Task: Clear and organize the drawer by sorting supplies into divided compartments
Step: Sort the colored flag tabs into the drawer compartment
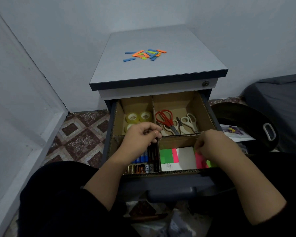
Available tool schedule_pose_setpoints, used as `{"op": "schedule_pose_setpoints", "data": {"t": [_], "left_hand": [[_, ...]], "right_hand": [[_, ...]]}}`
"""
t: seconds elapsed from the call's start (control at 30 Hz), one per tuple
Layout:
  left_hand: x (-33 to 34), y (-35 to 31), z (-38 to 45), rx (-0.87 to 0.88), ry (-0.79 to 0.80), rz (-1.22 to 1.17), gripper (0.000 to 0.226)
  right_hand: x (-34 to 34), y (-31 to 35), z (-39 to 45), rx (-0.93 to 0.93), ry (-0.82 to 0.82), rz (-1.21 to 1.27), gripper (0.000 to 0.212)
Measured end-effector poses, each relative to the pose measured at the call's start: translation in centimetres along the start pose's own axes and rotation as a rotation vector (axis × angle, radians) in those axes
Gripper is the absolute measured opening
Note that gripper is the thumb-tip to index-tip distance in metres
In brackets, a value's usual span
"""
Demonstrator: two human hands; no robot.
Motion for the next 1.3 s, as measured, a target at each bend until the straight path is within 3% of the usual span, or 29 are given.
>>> {"op": "schedule_pose_setpoints", "data": {"t": [0.1,0.2,0.5,0.73,0.9,1.07,1.3], "left_hand": [[0.0,0.0,0.0,0.001,0.003,0.003,0.021],[0.0,0.0,0.0,-0.001,0.0,0.011,0.021],[0.0,0.0,0.0,0.004,-0.001,0.007,0.02],[0.1,0.0,0.0,0.005,-0.002,0.0,0.019],[0.1,0.1,0.1,-0.003,-0.004,-0.015,0.021],[0.0,0.1,0.1,-0.003,-0.001,-0.009,0.021],[0.0,0.1,0.1,0.001,0.003,0.003,0.019]], "right_hand": [[-0.3,0.6,0.3,-0.022,0.049,0.026,0.026],[-0.7,1.1,0.6,0.024,0.237,-0.038,0.03],[1.0,1.7,-0.2,-0.056,0.042,-0.091,0.036],[1.2,2.2,0.2,-0.065,0.116,-0.108,0.037],[1.7,1.9,0.4,-0.019,0.024,-0.174,0.017],[2.3,2.1,1.0,-0.077,0.015,-0.173,0.027],[2.6,2.2,1.1,-0.083,0.028,-0.135,0.018]]}}
Point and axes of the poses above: each hand's wrist, its own z-axis towards the middle knuckle, its own x-axis out of the palm, y = z × x, the point moved 1 cm from there along z, towards the middle knuckle, and after that the axes turned 10 degrees about y, right-handed, at the moved point
